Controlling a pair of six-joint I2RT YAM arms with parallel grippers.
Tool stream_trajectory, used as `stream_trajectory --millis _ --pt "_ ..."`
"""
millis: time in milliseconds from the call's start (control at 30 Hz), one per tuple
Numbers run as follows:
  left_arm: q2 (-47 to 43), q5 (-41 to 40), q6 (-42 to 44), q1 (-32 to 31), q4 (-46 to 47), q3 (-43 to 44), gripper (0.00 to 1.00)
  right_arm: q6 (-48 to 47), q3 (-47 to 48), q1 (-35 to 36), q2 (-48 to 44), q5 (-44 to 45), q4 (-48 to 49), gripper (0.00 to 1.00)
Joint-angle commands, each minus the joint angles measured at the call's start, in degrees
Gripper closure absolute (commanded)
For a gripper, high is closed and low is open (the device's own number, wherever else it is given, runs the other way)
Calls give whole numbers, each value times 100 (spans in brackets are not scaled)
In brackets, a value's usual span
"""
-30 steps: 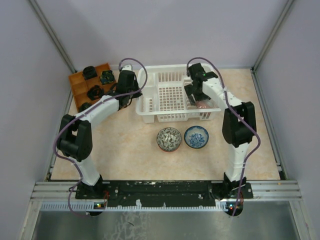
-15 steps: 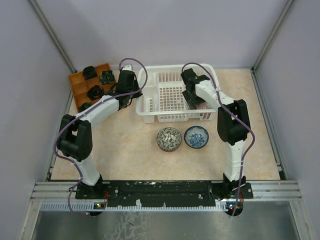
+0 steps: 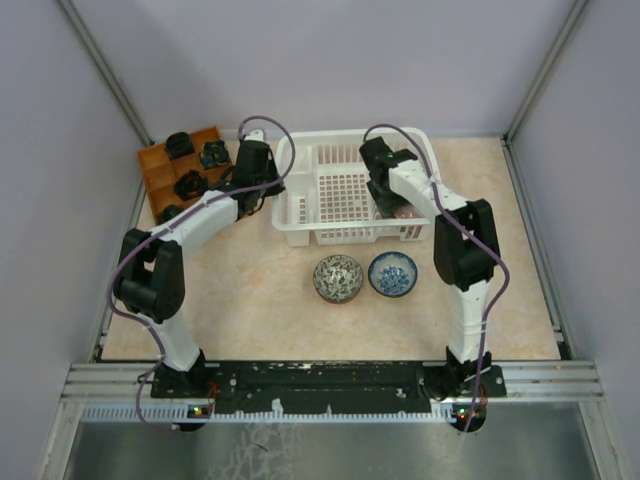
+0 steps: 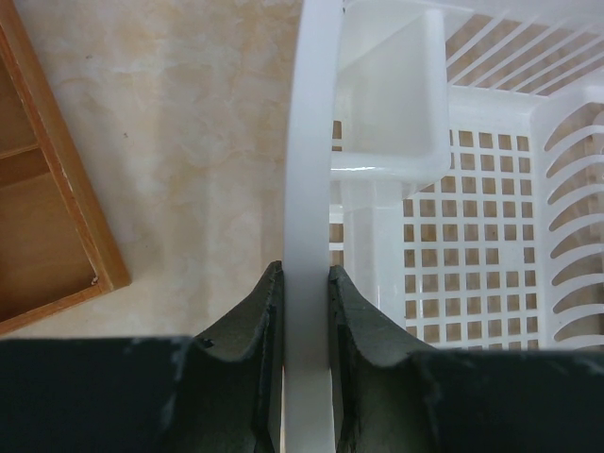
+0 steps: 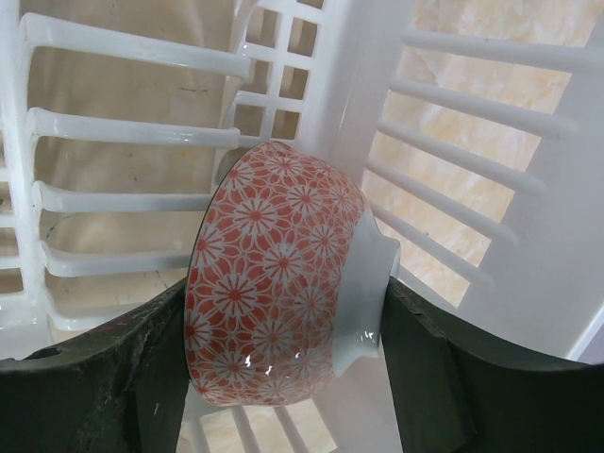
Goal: Unload the bowls from the dish rack
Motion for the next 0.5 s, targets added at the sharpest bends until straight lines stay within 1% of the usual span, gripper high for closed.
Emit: stream_trajectory --millis 0,100,267,467 --pt "49 -89 123 61 -195 47 100 222 111 -105 -317 247 -398 54" --pt "17 -102 117 62 -183 -3 100 270 67 -116 -556 81 -203 57" --pt "-11 -114 107 58 -172 -46 100 425 -6 -208 -1042 -699 318 64" --pt "-50 -155 64 57 -163 -115 100 603 202 -241 -1055 -716 396 64"
